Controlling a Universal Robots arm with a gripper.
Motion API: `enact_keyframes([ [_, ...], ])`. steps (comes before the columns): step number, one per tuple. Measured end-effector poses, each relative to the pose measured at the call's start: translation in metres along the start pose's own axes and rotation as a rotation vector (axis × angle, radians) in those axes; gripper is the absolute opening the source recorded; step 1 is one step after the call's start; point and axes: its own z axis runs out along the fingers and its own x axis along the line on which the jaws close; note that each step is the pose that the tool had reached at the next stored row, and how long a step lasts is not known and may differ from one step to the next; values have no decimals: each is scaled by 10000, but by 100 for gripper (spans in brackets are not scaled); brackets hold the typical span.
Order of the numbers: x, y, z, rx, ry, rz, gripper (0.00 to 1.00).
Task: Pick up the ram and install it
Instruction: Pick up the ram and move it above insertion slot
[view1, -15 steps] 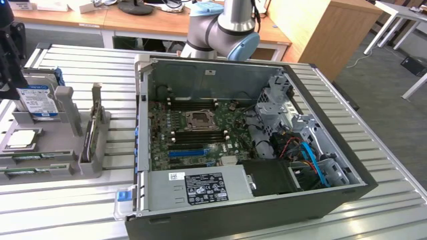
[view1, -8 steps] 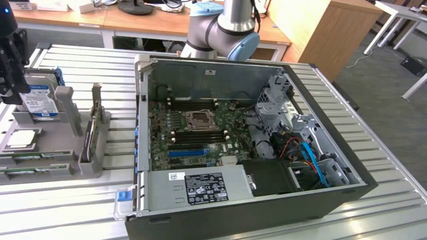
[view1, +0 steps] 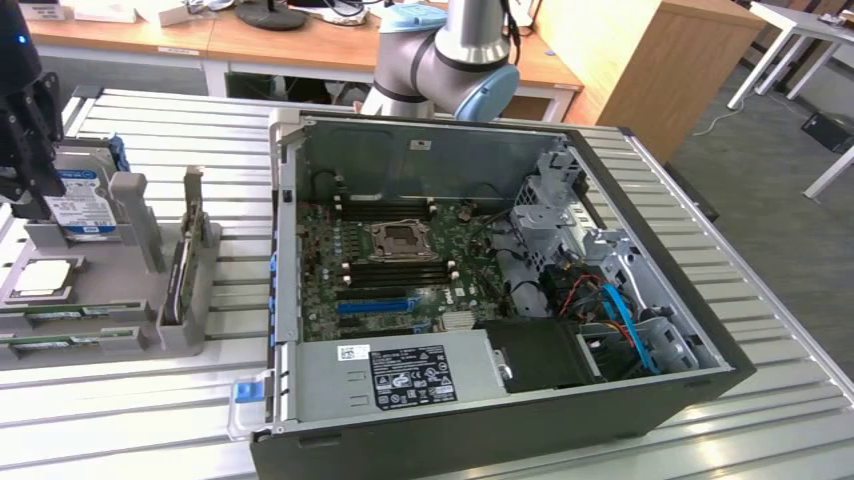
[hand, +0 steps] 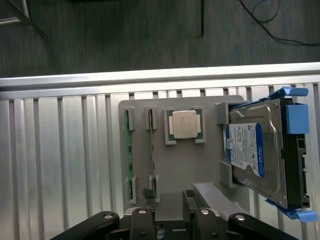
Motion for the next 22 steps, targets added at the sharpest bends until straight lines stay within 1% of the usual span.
enact_keyframes([
  [10,3,-5,125,-6,11,-227,35],
  [20,6,-11,239,-15,30,-646,35],
  [22,6,-11,249,-18,33,-685,35],
])
